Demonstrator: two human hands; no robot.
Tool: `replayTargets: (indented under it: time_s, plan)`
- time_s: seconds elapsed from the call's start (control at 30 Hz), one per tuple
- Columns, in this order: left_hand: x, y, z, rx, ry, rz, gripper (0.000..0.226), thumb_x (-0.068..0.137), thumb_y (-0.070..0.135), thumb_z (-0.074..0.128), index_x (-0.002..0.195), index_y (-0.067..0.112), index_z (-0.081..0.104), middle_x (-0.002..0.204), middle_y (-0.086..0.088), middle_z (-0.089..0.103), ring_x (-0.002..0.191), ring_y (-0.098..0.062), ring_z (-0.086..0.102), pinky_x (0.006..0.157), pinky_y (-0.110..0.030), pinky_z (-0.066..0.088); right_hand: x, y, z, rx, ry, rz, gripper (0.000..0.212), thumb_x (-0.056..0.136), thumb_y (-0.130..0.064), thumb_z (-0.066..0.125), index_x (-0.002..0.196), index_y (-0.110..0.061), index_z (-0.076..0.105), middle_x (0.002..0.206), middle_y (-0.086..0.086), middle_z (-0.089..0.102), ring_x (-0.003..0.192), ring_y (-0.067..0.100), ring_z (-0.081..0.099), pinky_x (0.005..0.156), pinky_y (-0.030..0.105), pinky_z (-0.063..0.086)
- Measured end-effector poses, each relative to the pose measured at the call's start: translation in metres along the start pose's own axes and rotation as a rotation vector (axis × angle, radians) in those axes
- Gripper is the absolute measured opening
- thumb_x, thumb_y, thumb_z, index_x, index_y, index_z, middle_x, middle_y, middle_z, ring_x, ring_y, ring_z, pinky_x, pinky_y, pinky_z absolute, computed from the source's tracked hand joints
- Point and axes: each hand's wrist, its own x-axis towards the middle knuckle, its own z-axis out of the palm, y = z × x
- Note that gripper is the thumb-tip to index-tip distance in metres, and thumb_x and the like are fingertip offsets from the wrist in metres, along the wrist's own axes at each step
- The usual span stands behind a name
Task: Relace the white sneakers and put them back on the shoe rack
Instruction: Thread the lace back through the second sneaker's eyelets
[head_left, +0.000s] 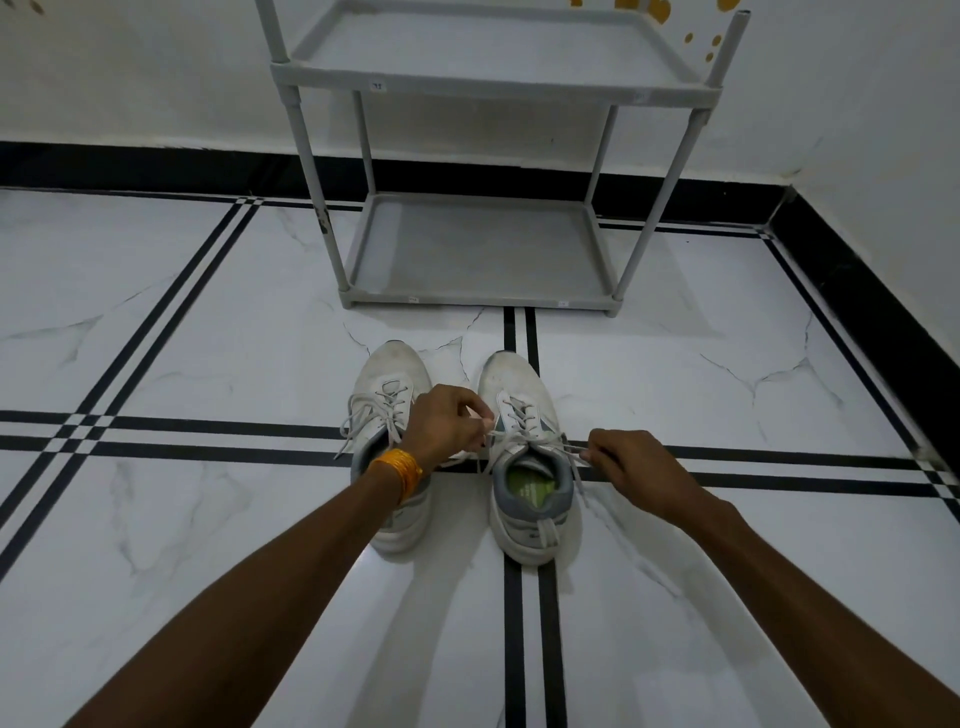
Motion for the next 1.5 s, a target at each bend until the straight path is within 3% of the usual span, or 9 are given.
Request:
replayTargets:
  time_s: [0.17,0.4,0.57,0.63,0.77,0.93,1.13,1.23,1.5]
  plan:
    - [0.002,-0.006,-0.002,0.204,0.004,0.18,0.005,0.083,0.012,0.071,0.083,0.008,0.074,0.065,-0.01,0.074,0.056,-0.015,0.071,0.065,-0.025,0.058,0.008,-0.01,0.003,-0.125,-0.005,0.117,0.024,0.1,-0.022,0.046,0.077,-0.017,0.044,0.068,-0.001,0.05,0.061,0.019,0.047,0.053,0.031,0.029]
    - [0.007,-0.017,-0.002,0.278,0.118,0.097,0.008,0.083,-0.001,0.058,0.085,0.006,0.055,0.076,-0.013,0.068,0.065,-0.03,0.067,0.059,-0.045,0.06,0.019,-0.027,0.011,0.295,0.041,0.42,0.032,0.097,-0.018,0.048,0.066,-0.013,0.045,0.069,0.005,0.055,0.062,0.016,0.046,0.055,0.031,0.033]
    - [0.013,-0.017,-0.008,0.679,0.147,0.079,0.017,0.077,0.001,0.06,0.092,0.002,0.053,0.086,-0.021,0.067,0.075,-0.038,0.061,0.059,-0.036,0.04,0.014,-0.023,0.016,-0.405,0.065,0.219,0.004,0.095,-0.011,0.046,0.098,-0.013,0.049,0.088,0.008,0.06,0.064,0.021,0.045,0.053,0.031,0.032]
    - [0.015,-0.017,-0.006,0.733,0.136,0.09,0.018,0.077,0.001,0.06,0.093,0.001,0.052,0.088,-0.022,0.066,0.077,-0.039,0.061,0.06,-0.034,0.036,0.007,-0.02,0.019,-0.522,0.025,0.198,0.018,0.089,-0.006,0.053,0.104,-0.013,0.048,0.09,0.007,0.057,0.063,0.02,0.04,0.048,0.03,0.025]
    - [0.016,-0.023,-0.004,0.749,0.156,0.1,0.018,0.079,0.001,0.058,0.096,0.0,0.052,0.089,-0.023,0.066,0.078,-0.039,0.062,0.06,-0.035,0.038,0.006,-0.017,0.024,-0.482,0.028,0.276,0.006,0.097,-0.016,0.044,0.103,-0.014,0.046,0.086,0.006,0.061,0.061,0.022,0.045,0.052,0.031,0.034]
    - [0.012,-0.024,-0.003,0.881,0.156,0.191,0.028,0.084,-0.002,0.047,0.112,0.001,0.049,0.095,-0.02,0.066,0.084,-0.04,0.063,0.061,-0.037,0.035,0.012,-0.017,0.027,0.118,0.031,0.473,0.027,0.098,-0.019,0.043,0.073,-0.009,0.047,0.068,0.006,0.054,0.066,0.027,0.051,0.06,0.031,0.034]
    - [0.017,-0.026,-0.01,1.028,0.055,0.303,0.032,0.086,0.001,0.047,0.118,0.002,0.048,0.097,-0.02,0.066,0.085,-0.039,0.063,0.063,-0.036,0.034,0.001,-0.012,0.02,-0.493,0.046,0.22,0.005,0.094,-0.015,0.053,0.089,-0.013,0.053,0.072,0.004,0.062,0.05,0.018,0.041,0.045,0.025,0.024]
    - [0.016,-0.026,-0.011,1.029,0.051,0.291,0.032,0.084,0.002,0.05,0.116,0.003,0.049,0.096,-0.019,0.067,0.086,-0.04,0.063,0.063,-0.036,0.034,-0.007,-0.004,0.03,-0.522,0.048,0.207,0.005,0.088,-0.011,0.06,0.087,-0.014,0.056,0.066,0.003,0.061,0.046,0.017,0.038,0.044,0.026,0.027]
    - [0.009,-0.023,-0.011,0.995,0.048,0.276,0.039,0.085,-0.002,0.046,0.124,0.004,0.046,0.098,-0.019,0.066,0.086,-0.038,0.062,0.063,-0.036,0.033,0.0,-0.004,0.026,-0.445,-0.007,0.257,0.019,0.1,-0.024,0.04,0.091,-0.016,0.054,0.081,0.007,0.069,0.07,0.028,0.063,0.056,0.031,0.039]
